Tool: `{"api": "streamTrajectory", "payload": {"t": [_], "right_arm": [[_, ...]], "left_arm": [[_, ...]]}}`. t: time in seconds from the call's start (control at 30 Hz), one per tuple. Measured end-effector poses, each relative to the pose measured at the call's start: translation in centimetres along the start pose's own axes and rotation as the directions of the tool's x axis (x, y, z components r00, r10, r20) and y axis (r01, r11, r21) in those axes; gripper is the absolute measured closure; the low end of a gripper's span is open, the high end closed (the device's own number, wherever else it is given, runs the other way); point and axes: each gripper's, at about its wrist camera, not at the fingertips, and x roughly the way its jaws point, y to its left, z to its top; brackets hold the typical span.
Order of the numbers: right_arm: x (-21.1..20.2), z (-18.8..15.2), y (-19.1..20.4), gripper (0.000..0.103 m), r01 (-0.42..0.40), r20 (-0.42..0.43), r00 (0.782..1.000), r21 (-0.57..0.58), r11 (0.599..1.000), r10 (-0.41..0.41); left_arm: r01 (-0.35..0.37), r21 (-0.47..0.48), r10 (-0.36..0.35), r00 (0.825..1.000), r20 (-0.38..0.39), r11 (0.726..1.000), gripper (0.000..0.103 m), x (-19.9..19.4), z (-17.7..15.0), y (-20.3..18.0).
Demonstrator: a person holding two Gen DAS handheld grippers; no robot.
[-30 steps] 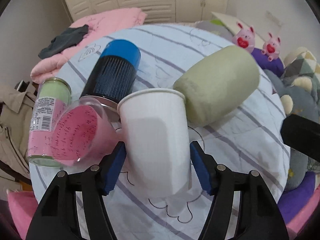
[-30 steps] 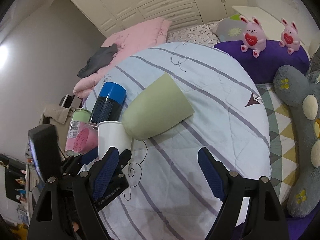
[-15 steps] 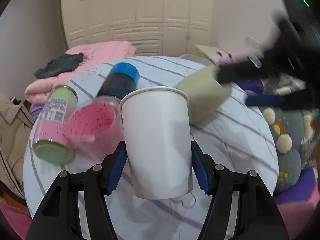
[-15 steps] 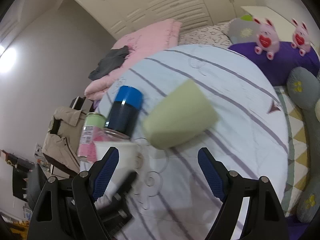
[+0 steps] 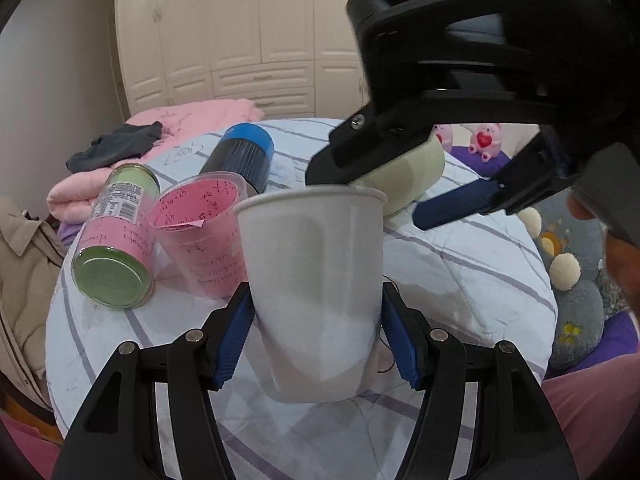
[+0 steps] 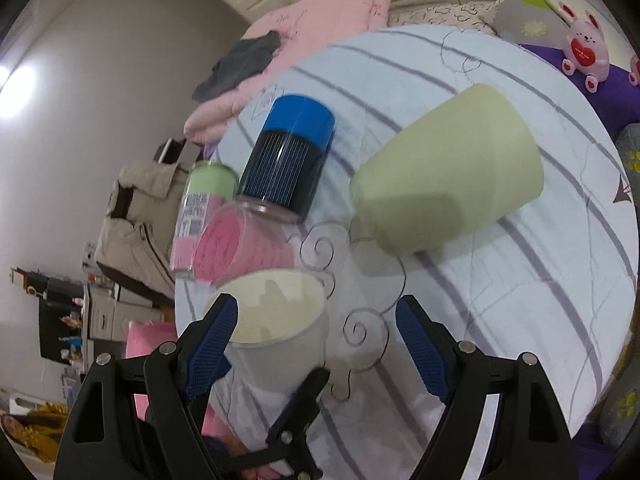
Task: Flip cup upright
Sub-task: 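Rotate the white paper cup with the left gripper until its opening faces up, then lower the white paper cup onto the table and open the left gripper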
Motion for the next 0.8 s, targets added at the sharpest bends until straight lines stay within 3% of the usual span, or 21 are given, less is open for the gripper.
{"api": "streamTrajectory", "payload": {"t": [0.2, 0.4, 0.53, 0.63, 0.8], "right_arm": [[-0.6, -1.2, 1.1, 0.020, 0.042, -0.055, 0.998, -0.039, 0.998, -0.044], [-0.2, -1.8, 0.6, 0.020, 0.087, -0.033, 0.996, -0.026, 0.996, -0.088], [-1.7, -2.5, 1.0, 0.020, 0.063, 0.059, 0.996, -0.017, 0.998, -0.062], [-3.7, -3.2, 1.7, 0.020, 0.049, 0.148, 0.988, -0.017, 0.999, -0.046], [-6.5, -5.4, 3.0, 0.020, 0.134, 0.284, 0.951, -0.021, 0.991, -0.123]], "left_arm": [[-0.013, -0.018, 0.014, 0.999, 0.046, 1.000, 0.039, -0.7, 0.3, 0.3], [0.009, -0.062, -0.010, 1.000, -0.013, 0.998, 0.033, 0.5, 0.0, 1.2], [0.014, -0.096, -0.016, 1.000, -0.021, 0.995, 0.011, -0.2, -0.3, 1.5], [0.015, -0.112, -0.018, 1.000, -0.022, 0.994, 0.008, -1.4, -0.2, 1.7], [0.014, -0.125, -0.015, 1.000, -0.002, 0.992, 0.008, -3.4, -0.2, 2.1]]}}
